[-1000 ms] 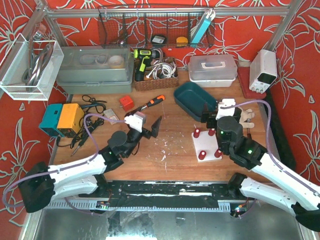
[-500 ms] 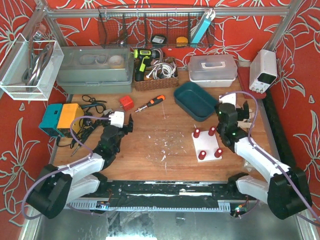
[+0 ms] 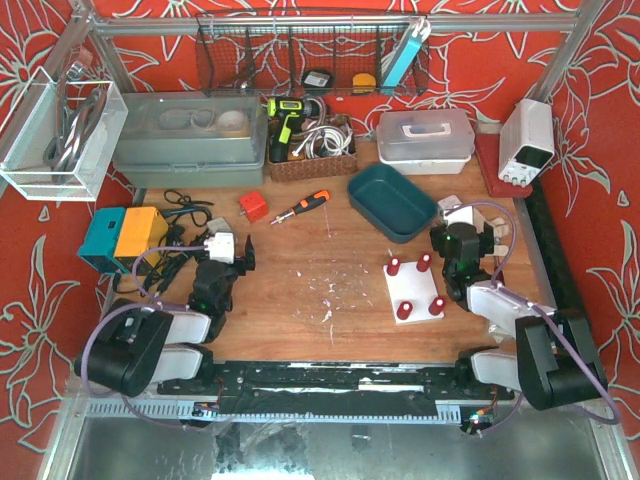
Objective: Install the large spring
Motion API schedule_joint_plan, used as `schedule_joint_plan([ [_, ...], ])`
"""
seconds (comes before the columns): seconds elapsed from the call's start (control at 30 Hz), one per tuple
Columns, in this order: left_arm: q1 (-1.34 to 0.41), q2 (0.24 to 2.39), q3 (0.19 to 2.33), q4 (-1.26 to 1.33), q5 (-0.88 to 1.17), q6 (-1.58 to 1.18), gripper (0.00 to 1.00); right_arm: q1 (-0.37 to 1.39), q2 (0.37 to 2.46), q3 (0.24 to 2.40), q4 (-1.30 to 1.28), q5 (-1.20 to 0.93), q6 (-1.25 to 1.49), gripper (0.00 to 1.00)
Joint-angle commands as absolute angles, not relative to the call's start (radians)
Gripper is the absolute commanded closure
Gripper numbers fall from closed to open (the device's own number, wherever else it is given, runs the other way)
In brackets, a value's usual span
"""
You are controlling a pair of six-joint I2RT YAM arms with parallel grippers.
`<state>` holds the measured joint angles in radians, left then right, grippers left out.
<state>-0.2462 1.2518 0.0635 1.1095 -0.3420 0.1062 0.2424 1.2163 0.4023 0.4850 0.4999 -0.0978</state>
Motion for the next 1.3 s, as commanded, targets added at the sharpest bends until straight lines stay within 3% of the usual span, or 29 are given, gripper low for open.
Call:
schedule_joint_plan([
  [0.0, -0.221, 1.338, 0.052, 1.323, -0.320, 0.095, 0.00, 0.221, 1.256, 0.385, 0.602, 0.397, -0.060, 0.01],
  [0.13, -0.197, 1.342, 0.068, 1.283, -0.291, 0.074, 0.00, 0.203, 1.305, 0.352, 0.681, 0.377, -0.046, 0.01],
  [0.27, -0.163, 1.435, 0.045, 1.421, -0.316, 0.032, 0.00, 0.186, 1.335, 0.315, 0.767, 0.366, -0.028, 0.01],
  [0.33, -0.153, 1.410, 0.085, 1.291, -0.281, 0.020, 0.00, 0.178, 1.358, 0.295, 0.818, 0.366, -0.017, 0.01],
  [0.43, -0.141, 1.426, 0.079, 1.338, -0.278, 0.018, 0.00, 0.167, 1.423, 0.260, 0.943, 0.392, 0.001, 0.01],
  [1.27, -0.140, 1.414, 0.087, 1.299, -0.273, 0.015, 0.00, 0.156, 1.410, 0.272, 0.894, 0.377, 0.006, 0.01],
])
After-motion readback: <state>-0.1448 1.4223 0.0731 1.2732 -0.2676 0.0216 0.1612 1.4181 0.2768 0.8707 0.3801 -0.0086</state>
